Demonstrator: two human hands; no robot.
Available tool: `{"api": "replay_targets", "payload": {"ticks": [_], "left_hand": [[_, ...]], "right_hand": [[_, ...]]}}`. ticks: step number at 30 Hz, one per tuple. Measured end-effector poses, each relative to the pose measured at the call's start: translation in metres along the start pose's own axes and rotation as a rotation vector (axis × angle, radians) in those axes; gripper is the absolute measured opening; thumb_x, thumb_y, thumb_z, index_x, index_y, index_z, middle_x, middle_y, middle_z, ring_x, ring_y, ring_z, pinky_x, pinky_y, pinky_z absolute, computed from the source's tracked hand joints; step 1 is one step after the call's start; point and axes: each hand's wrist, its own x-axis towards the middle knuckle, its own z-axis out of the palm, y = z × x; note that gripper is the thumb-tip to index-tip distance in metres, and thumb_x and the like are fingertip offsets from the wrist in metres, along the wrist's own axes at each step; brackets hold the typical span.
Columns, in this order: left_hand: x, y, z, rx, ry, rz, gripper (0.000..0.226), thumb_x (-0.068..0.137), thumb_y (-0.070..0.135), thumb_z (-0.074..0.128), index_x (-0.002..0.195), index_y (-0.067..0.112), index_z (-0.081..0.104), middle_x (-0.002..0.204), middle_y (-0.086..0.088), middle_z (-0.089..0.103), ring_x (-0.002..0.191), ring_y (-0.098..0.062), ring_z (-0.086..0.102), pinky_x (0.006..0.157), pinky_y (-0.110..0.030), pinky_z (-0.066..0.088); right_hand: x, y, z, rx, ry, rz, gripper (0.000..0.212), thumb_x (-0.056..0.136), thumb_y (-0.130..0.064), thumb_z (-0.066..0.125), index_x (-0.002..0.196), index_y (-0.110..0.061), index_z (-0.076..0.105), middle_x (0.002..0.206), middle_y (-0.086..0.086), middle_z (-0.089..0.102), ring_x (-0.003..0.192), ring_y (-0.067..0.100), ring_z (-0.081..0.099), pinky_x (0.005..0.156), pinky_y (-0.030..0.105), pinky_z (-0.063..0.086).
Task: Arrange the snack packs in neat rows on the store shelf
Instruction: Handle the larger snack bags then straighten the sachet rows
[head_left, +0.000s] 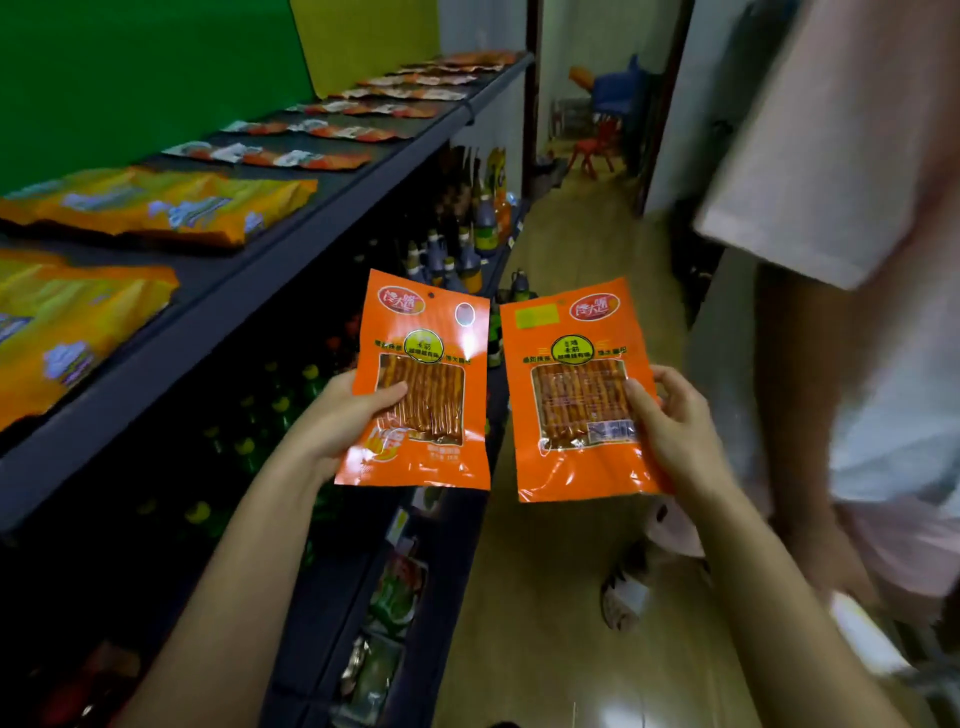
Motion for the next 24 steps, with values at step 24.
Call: {"api": "replay_targets", "payload": {"ticks": [24], "left_hand": [[0.419,0.143,0.212,-0.102,0.027,0.028,0.007,0.09,0.013,0.057,0.091,0.019,0.062,0.09,-0.009,0.068,0.075,-0.023,0.065,0.076,-0.035,0.052]], "right_hand": [[0.454,0.047,-0.137,0.042,0.173,0.077,0.021,0.095,-0.028,0.047,0.111,-0.015,0.051,0.093,0.006,0.066,0.073,0.02,0.066,0.062,0.032,0.054]]}}
